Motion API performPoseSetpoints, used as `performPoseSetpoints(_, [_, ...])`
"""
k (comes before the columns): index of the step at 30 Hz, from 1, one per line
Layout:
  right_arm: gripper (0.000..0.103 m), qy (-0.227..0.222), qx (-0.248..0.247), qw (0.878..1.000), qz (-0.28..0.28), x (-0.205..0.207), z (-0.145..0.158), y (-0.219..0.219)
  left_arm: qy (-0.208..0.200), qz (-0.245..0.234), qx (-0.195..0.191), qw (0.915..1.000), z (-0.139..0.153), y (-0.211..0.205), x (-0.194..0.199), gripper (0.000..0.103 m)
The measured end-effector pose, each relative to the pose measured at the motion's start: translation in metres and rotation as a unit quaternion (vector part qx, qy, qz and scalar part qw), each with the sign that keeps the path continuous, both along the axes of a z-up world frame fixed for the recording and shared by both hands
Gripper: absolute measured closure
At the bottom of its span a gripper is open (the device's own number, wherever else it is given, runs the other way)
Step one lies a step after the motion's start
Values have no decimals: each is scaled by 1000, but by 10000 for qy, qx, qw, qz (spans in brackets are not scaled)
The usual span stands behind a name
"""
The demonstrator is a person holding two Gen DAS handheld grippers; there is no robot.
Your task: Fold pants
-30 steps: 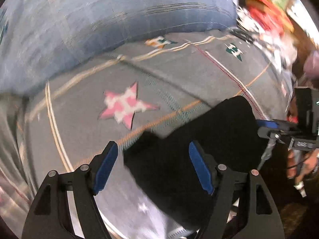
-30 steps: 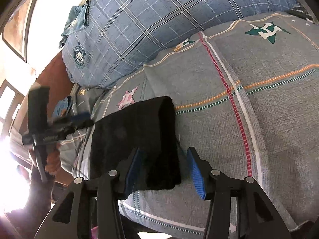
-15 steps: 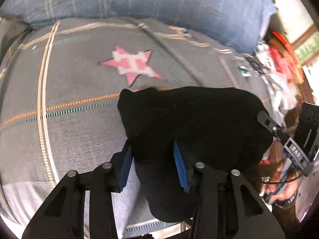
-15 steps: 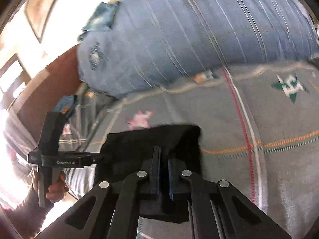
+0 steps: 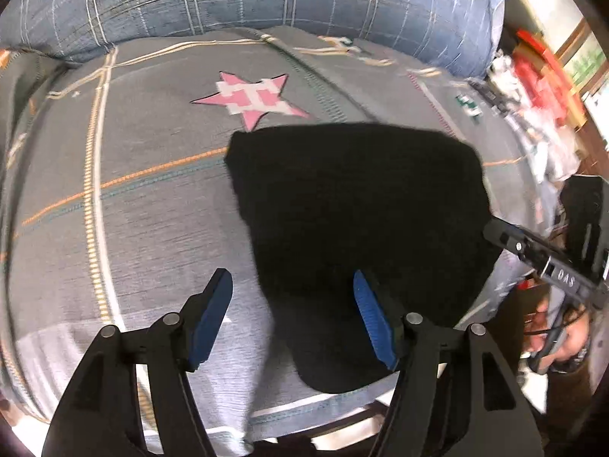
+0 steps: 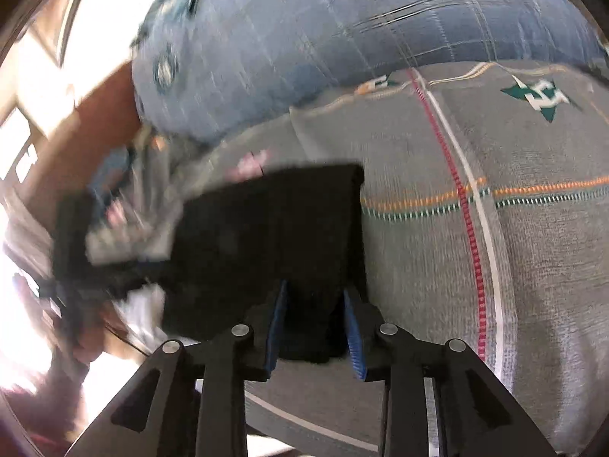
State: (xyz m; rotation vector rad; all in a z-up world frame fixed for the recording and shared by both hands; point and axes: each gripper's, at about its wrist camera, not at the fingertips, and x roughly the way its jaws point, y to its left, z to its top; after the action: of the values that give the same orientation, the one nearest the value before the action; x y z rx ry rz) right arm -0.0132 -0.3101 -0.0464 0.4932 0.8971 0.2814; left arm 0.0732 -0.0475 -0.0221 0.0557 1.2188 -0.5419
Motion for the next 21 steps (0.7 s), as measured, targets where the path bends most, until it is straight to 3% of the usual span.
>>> performPoseSetpoints(2, [51,-14,396,9990,-203,7,-1,-13,195,24,-225,9996,0,3,8,37])
performPoseSetpoints(5, [51,188,445,9985,-270,24,-16,-17,507,268,-303,9979,-15,2,23,31])
performPoseSetpoints(8, [49,372,1031,9940,52,36,-40,-11,932,631,-843,9901,-30,7,28,24])
performPoseSetpoints(10, [53,207,914,9956,63,32,-37,-6,919,614,-1055,9883,-25,5,23,26])
performPoseSetpoints(12, [58,42,432,9987,277,27,-23,5,745,619,-1113,9891,-14,4,14,37])
performPoseSetpoints(15, [64,-122,-151,9977,654,18,-6,21,505,576,-1116,9908,2,2,5,38])
performPoseSetpoints(21, [66,-414,128,9982,424,47,22,2,46,540,-1169,9917,35,-9,33,39])
